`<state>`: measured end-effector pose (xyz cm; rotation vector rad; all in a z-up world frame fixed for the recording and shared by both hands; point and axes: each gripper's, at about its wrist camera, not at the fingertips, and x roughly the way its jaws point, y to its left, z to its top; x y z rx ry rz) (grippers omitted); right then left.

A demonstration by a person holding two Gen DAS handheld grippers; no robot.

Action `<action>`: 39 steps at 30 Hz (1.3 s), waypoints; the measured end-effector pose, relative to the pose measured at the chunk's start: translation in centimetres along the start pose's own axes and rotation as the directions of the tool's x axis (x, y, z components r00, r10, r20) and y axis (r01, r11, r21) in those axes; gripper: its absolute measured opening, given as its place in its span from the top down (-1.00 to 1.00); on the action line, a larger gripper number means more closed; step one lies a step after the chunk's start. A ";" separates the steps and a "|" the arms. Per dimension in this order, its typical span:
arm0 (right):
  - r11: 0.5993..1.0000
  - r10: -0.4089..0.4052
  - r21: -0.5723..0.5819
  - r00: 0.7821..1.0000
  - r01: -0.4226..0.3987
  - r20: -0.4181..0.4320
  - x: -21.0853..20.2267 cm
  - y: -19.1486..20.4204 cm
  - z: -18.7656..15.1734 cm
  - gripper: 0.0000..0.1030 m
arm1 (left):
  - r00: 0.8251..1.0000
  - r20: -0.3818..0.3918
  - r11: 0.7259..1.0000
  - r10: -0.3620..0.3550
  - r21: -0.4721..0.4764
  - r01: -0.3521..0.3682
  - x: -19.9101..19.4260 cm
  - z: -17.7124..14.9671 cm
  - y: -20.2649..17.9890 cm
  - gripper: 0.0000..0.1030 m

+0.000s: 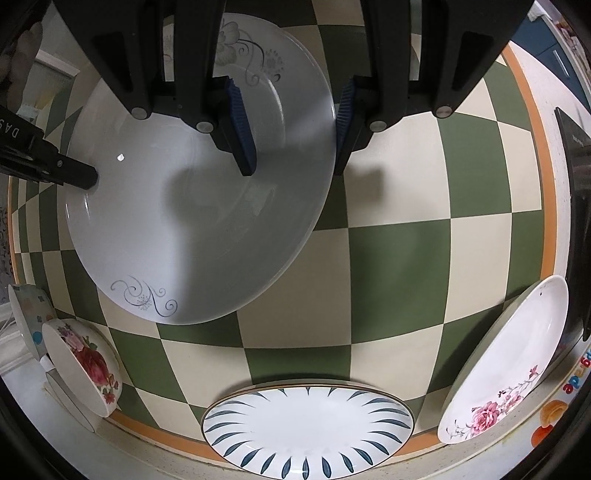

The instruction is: Organize plates and bowls

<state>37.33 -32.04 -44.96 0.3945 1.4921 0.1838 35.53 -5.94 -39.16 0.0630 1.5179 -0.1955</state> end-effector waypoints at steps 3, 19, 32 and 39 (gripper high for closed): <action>1.000 -0.004 0.002 1.000 0.004 -0.023 0.1 0.2 0.1 0.67 | 1.000 0.005 1.000 0.001 -0.003 -0.001 -0.6 -0.6 0.6 0.26; 0.964 0.085 -0.259 0.990 -0.052 0.117 -3.5 20.7 10.3 -0.03 | 0.983 0.183 0.905 0.020 -0.420 0.060 -7.7 3.1 24.5 0.25; 0.912 -0.045 -0.407 0.999 0.051 0.023 12.0 33.8 25.9 0.14 | 0.989 0.146 0.874 -0.009 -0.480 0.079 -1.2 7.9 31.3 0.25; 0.914 -0.011 -0.405 1.000 0.005 -0.013 14.0 33.8 26.6 0.64 | 0.979 0.202 0.885 -0.012 -0.454 0.105 -1.3 8.3 31.7 0.41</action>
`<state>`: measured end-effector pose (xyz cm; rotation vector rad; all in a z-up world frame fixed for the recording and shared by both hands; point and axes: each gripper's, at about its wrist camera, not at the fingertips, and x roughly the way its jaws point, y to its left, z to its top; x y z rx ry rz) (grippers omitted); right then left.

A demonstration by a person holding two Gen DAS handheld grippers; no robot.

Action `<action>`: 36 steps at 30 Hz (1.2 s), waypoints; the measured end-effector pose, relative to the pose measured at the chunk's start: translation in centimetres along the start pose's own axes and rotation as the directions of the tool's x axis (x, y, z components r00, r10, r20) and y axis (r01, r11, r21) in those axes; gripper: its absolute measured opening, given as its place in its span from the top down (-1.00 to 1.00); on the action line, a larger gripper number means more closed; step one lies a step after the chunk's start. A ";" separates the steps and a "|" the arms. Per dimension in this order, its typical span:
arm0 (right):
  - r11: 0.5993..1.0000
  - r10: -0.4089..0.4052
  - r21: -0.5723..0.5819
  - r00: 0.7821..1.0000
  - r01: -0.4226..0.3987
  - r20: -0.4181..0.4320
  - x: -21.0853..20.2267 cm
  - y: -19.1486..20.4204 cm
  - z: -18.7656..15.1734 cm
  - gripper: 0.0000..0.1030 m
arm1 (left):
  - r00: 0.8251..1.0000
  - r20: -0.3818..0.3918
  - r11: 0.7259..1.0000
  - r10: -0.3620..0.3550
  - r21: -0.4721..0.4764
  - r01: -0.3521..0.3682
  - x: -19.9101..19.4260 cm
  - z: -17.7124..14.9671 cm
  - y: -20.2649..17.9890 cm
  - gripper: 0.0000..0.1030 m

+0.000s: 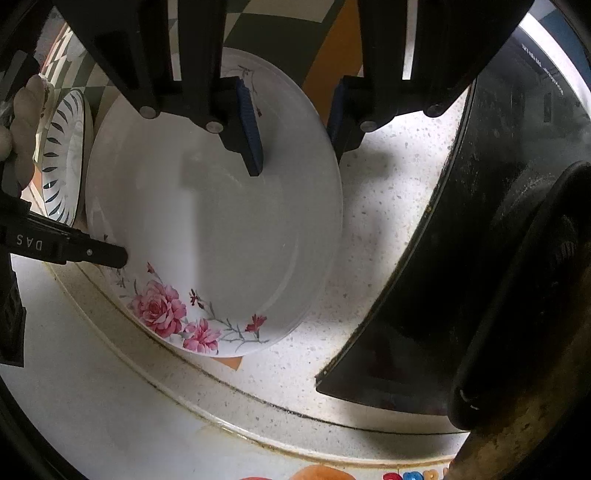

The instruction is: Organize plates and bowls

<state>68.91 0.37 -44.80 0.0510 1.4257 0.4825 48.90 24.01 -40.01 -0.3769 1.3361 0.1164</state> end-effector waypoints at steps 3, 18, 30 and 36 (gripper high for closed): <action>1.000 0.019 0.007 1.000 -0.019 -0.003 -0.1 -0.3 -0.4 0.66 | 1.000 -0.003 1.000 -0.003 0.007 0.003 -0.4 -0.2 -0.3 0.43; 0.997 0.076 0.025 0.991 -0.080 0.110 -8.7 -2.0 -7.2 0.72 | 0.998 0.052 0.993 -0.042 0.111 0.036 -7.0 -0.9 -2.7 0.43; 0.983 0.098 0.127 0.968 -0.130 0.230 -18.6 -6.5 -20.8 0.72 | 0.994 0.052 0.962 -0.092 0.263 0.075 -11.8 -9.7 -11.2 0.43; 0.974 0.066 0.193 0.968 -0.115 0.244 -21.0 -9.8 -28.6 0.72 | 0.995 -0.013 0.935 -0.102 0.340 0.100 -10.7 -14.6 -15.1 0.43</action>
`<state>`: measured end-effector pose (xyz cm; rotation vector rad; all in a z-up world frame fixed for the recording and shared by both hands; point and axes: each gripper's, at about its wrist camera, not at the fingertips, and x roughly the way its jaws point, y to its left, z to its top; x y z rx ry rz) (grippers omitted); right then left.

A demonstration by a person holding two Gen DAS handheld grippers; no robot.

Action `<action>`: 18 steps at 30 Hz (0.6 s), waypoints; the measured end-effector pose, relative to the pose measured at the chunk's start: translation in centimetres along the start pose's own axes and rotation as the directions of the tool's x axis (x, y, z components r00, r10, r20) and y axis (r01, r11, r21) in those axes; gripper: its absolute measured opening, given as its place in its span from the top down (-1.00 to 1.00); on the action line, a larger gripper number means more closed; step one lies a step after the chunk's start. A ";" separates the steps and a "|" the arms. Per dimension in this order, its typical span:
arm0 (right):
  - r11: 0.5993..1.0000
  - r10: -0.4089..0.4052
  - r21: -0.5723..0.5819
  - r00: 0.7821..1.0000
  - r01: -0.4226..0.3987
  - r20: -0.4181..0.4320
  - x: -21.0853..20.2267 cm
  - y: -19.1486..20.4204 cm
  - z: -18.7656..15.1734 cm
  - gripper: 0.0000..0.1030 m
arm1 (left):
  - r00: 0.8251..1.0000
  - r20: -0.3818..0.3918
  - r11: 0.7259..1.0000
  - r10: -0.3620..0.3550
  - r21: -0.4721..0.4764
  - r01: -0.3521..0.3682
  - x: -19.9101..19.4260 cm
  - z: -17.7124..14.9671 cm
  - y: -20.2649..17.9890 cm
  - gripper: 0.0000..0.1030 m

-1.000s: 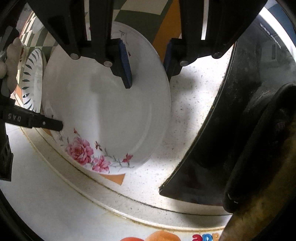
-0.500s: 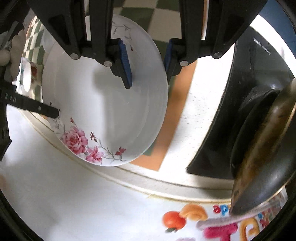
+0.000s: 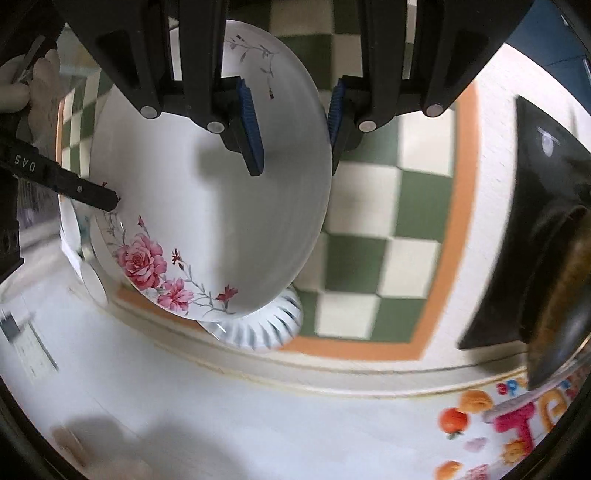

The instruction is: Organize plates and bowls

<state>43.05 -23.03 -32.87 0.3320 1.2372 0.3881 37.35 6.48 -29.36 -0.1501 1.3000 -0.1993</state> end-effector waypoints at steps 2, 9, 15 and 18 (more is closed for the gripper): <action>0.999 -0.007 0.033 1.000 0.007 -0.004 -1.0 -2.1 -2.3 0.72 | 1.000 -0.023 1.000 -0.003 0.028 0.003 0.8 -1.0 -1.6 0.43; 0.992 -0.029 0.124 0.999 0.035 -0.045 -1.1 -7.9 -8.2 0.73 | 0.992 -0.127 0.996 0.019 0.094 -0.007 4.2 -3.8 -6.0 0.43; 0.986 -0.043 0.160 0.997 0.053 -0.068 0.4 -10.3 -9.7 0.73 | 0.979 -0.200 0.995 0.038 0.094 -0.019 6.8 -4.5 -7.2 0.42; 0.984 -0.043 0.169 0.996 0.057 -0.083 1.2 -11.1 -10.0 0.73 | 0.975 -0.214 0.994 0.054 0.100 -0.034 7.5 -4.7 -7.5 0.42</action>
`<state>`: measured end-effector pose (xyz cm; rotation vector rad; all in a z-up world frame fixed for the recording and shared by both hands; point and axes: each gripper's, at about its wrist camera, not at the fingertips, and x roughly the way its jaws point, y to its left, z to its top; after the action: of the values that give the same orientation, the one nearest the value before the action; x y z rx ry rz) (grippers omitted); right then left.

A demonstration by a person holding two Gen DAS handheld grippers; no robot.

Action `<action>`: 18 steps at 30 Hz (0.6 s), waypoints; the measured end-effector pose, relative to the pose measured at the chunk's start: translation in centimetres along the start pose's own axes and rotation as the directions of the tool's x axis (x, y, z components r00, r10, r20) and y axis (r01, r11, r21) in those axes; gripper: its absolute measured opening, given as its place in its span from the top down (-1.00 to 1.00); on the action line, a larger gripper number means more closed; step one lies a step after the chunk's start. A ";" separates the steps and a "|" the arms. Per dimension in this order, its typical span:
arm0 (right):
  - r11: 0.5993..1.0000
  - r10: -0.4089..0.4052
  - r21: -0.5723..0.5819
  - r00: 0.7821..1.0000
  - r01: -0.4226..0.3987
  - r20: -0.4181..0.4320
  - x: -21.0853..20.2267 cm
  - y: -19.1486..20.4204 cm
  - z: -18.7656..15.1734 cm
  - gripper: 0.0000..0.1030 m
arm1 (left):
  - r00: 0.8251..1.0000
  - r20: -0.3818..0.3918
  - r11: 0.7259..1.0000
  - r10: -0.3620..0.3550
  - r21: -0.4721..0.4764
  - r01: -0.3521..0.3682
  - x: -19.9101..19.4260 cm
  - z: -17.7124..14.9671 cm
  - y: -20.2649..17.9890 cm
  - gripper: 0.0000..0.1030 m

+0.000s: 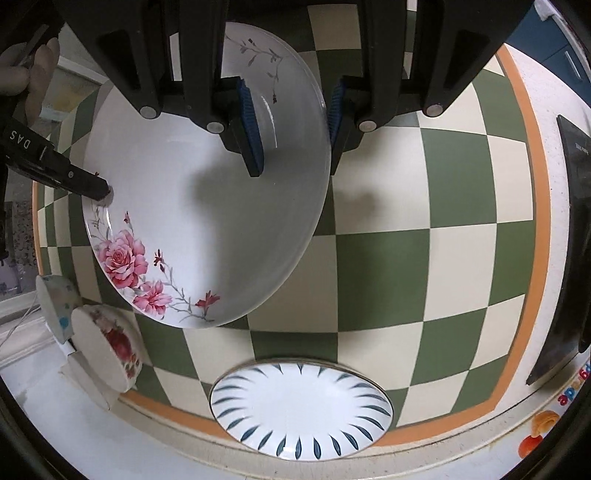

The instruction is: Organize plates and bowls

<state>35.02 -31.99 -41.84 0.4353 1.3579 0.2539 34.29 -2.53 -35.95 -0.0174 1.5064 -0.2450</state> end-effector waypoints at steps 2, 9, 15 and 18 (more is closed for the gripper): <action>1.000 0.006 0.005 1.000 -0.006 -0.012 0.5 -0.2 0.2 0.73 | 1.000 -0.005 1.000 0.015 0.007 -0.014 0.2 -0.1 -0.2 0.42; 1.000 0.005 0.004 0.999 -0.005 -0.039 1.5 -0.1 0.3 0.73 | 0.998 -0.038 0.999 0.049 0.014 -0.049 1.2 -0.3 -0.5 0.42; 1.000 -0.008 0.003 0.998 0.008 -0.056 1.9 0.0 0.9 0.73 | 0.997 -0.064 0.999 0.050 0.014 -0.049 2.2 -0.1 -1.1 0.42; 1.000 -0.020 0.006 0.997 0.020 -0.076 2.0 0.3 1.2 0.69 | 0.996 -0.069 0.998 0.056 0.028 -0.055 2.4 -0.1 -1.4 0.42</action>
<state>36.65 -31.10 -43.28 0.4215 1.4375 0.2514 34.04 -4.31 -38.09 0.0539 1.5710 -0.2222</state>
